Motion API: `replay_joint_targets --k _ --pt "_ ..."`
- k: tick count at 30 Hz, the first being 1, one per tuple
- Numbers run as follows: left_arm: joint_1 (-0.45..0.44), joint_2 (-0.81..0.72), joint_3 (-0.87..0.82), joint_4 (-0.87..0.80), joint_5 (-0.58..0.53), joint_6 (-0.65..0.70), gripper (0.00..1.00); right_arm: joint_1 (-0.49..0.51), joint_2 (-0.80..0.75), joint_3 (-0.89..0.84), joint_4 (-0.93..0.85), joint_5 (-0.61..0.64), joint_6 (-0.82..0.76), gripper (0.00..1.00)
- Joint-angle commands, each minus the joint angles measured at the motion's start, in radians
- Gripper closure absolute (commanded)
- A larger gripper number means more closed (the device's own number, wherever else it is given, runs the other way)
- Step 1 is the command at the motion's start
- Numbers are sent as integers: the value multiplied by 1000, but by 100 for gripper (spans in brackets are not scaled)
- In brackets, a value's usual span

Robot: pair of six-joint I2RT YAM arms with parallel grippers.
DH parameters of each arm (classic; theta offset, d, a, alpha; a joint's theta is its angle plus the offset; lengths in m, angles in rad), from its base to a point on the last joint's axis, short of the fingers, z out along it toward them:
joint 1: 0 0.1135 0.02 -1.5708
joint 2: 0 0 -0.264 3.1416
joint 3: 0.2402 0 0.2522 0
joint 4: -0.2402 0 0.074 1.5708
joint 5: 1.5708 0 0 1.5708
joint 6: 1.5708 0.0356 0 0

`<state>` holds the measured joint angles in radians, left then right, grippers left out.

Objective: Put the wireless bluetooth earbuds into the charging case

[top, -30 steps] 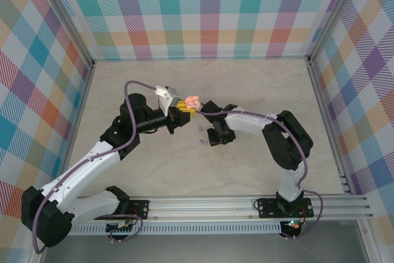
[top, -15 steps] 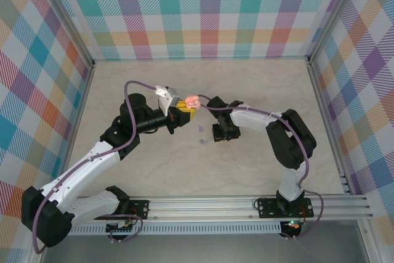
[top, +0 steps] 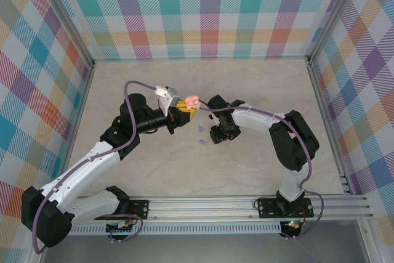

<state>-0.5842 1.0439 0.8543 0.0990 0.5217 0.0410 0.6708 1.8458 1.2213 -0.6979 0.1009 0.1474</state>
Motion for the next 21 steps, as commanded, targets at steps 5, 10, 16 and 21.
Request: replay_joint_targets --k 5,10,16,21 --pt "-9 -14 0 7 3 -11 83 -4 31 19 -42 -41 -119 46" --pt "-9 -15 0 4 0 -10 83 -3 50 23 -51 -44 -139 46" --pt "-9 -13 0 3 0 -10 83 -4 76 32 -53 -5 -127 46" --pt "-9 -14 0 1 -3 -7 83 -5 87 39 -46 17 -96 46"
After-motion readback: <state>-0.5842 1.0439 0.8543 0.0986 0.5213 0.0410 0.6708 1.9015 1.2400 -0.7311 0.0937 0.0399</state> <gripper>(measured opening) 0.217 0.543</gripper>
